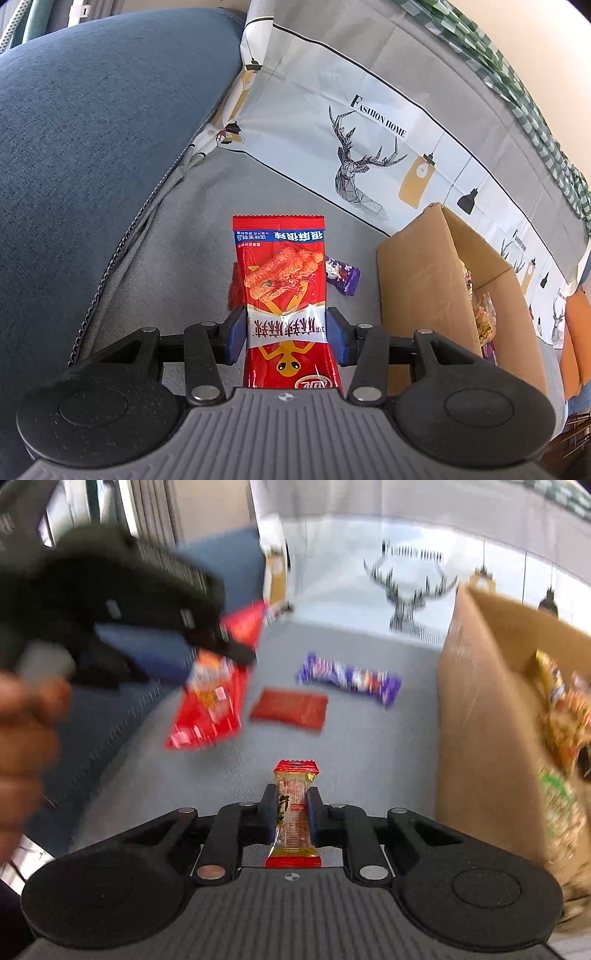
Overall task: Organize snacks
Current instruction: 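Carry the red snack pack with the left tool while the right tool carries the gold bar over the box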
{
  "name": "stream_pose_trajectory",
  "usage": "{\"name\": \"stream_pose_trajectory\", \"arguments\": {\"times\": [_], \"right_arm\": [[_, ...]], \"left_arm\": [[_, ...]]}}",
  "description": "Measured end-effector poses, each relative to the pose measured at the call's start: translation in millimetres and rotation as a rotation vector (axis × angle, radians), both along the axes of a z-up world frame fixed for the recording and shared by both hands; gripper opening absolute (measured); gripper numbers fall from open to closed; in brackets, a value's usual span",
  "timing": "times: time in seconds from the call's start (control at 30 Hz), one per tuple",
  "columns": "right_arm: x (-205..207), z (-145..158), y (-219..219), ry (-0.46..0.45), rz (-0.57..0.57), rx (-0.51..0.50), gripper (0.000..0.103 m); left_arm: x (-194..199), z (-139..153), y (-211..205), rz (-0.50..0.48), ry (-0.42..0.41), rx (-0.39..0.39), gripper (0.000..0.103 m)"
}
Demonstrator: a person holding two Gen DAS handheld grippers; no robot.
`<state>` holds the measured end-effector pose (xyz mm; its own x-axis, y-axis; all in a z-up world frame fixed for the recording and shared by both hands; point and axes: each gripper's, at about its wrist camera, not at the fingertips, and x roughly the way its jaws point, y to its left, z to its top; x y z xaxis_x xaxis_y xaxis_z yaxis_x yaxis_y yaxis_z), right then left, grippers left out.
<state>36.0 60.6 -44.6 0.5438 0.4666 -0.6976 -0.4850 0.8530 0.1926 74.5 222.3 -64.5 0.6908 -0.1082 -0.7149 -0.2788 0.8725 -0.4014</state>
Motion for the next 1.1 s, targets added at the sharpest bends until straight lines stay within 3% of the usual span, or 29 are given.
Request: {"name": "stream_pose_trajectory", "arguments": {"times": [0.37, 0.5, 0.73, 0.83, 1.1], "right_arm": [[17.5, 82.1, -64.0, -0.184, -0.015, 0.111, 0.017], [33.5, 83.3, -91.9, -0.256, -0.051, 0.091, 0.017], [32.7, 73.2, -139.5, -0.289, -0.156, 0.112, 0.017], [30.8, 74.4, -150.6, -0.334, -0.168, 0.102, 0.017], [39.5, 71.3, -186.9, -0.379, -0.226, 0.082, 0.017]], "left_arm": [[3.6, -0.3, -16.7, -0.034, -0.001, 0.038, 0.05], [5.1, -0.4, -23.9, -0.041, 0.001, 0.052, 0.05], [12.6, 5.0, -40.7, -0.053, -0.03, 0.07, 0.05], [15.3, 13.1, -55.9, -0.062, -0.083, 0.109, 0.05], [18.1, 43.6, -110.1, -0.147, -0.34, 0.154, 0.05]]}}
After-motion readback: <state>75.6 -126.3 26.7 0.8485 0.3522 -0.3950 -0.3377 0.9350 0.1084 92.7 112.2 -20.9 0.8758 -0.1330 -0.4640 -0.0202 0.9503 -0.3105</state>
